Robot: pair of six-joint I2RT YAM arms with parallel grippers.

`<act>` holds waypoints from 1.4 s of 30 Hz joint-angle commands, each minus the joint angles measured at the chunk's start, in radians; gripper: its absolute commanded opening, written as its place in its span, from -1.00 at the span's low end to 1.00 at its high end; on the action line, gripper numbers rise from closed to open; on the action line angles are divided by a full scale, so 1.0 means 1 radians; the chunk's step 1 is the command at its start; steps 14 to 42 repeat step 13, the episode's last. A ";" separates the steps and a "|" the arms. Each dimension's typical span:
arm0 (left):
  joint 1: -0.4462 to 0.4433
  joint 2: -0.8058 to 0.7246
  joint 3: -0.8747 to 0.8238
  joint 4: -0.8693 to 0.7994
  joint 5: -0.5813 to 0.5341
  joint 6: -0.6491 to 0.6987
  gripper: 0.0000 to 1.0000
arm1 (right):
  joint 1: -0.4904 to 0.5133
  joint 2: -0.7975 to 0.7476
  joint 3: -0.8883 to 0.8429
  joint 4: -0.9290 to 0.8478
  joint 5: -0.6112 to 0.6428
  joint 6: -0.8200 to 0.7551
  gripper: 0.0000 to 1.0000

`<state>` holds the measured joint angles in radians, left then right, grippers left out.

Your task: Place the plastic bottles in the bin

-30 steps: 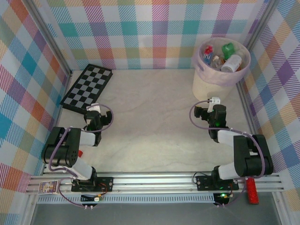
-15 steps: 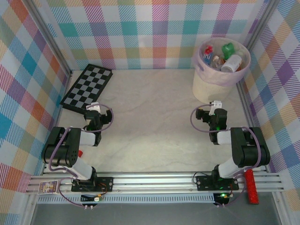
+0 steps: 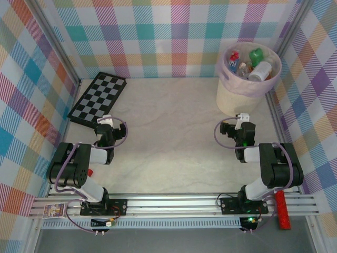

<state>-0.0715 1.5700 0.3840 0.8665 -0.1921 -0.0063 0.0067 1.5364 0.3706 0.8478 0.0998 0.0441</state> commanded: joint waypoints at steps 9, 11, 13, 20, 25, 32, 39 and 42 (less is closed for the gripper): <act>-0.012 0.010 0.019 0.010 -0.016 0.014 0.99 | 0.007 -0.002 0.031 -0.006 -0.005 0.002 0.98; -0.011 0.009 0.020 0.010 -0.015 0.014 0.99 | 0.007 -0.002 0.030 -0.003 -0.007 0.002 0.98; -0.012 0.009 0.019 0.011 -0.016 0.014 1.00 | 0.008 -0.003 0.028 -0.001 -0.008 0.000 0.98; -0.012 0.009 0.019 0.011 -0.016 0.014 1.00 | 0.008 -0.003 0.028 -0.001 -0.008 0.000 0.98; -0.012 0.009 0.019 0.011 -0.016 0.014 1.00 | 0.008 -0.003 0.028 -0.001 -0.008 0.000 0.98; -0.012 0.009 0.019 0.011 -0.016 0.014 1.00 | 0.008 -0.003 0.028 -0.001 -0.008 0.000 0.98; -0.012 0.009 0.019 0.011 -0.016 0.014 1.00 | 0.008 -0.003 0.028 -0.001 -0.008 0.000 0.98; -0.012 0.009 0.019 0.011 -0.016 0.014 1.00 | 0.008 -0.003 0.028 -0.001 -0.008 0.000 0.98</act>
